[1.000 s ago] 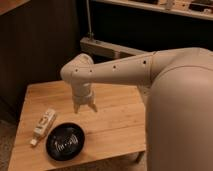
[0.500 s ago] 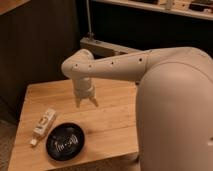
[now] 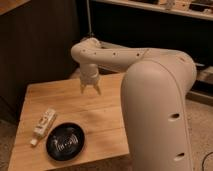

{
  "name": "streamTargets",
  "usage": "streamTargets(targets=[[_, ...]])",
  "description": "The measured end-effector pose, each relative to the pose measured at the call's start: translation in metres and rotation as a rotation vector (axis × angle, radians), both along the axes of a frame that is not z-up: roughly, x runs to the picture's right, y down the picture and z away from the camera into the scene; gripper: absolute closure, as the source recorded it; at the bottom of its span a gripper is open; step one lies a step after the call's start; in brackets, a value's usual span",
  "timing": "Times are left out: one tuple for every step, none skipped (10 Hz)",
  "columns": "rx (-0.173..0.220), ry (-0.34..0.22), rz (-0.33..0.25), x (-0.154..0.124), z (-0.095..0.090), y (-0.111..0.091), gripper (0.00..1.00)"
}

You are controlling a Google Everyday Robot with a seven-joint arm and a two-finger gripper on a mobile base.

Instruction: Place the bottle in the ceramic bowl

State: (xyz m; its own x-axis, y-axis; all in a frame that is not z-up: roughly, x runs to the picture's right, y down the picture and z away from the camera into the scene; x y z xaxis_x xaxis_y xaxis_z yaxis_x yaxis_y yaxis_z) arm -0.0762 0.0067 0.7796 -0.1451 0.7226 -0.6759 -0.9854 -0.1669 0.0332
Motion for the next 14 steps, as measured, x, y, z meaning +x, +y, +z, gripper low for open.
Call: streamTargets(targets=[[-0.032,-0.012,0.15,0.006,-0.001,0.002,0.35],[-0.039,-0.013,0.277,0.011,-0.004,0.003,0.35],[-0.032,-0.004,0.398,0.016,-0.015,0.005,0.35],[-0.021,0.009,0.444,0.015,-0.024,0.007,0.35],[-0.011,0.035,0.456,0.011,-0.035,0.008,0.35],[-0.009,0.04,0.455,0.006,-0.038,0.009,0.35],[-0.006,0.046,0.456,0.009,-0.038,0.009,0.35],[-0.006,0.049,0.457,0.011,-0.038,0.008,0.35],[-0.007,0.045,0.454,0.008,-0.038,0.009,0.35],[-0.007,0.044,0.454,0.008,-0.038,0.009,0.35],[-0.007,0.047,0.457,0.01,-0.038,0.008,0.35],[-0.014,0.042,0.455,0.009,-0.037,0.009,0.35],[-0.024,0.037,0.453,0.007,-0.037,0.009,0.35],[-0.03,0.033,0.451,0.004,-0.035,0.007,0.35]])
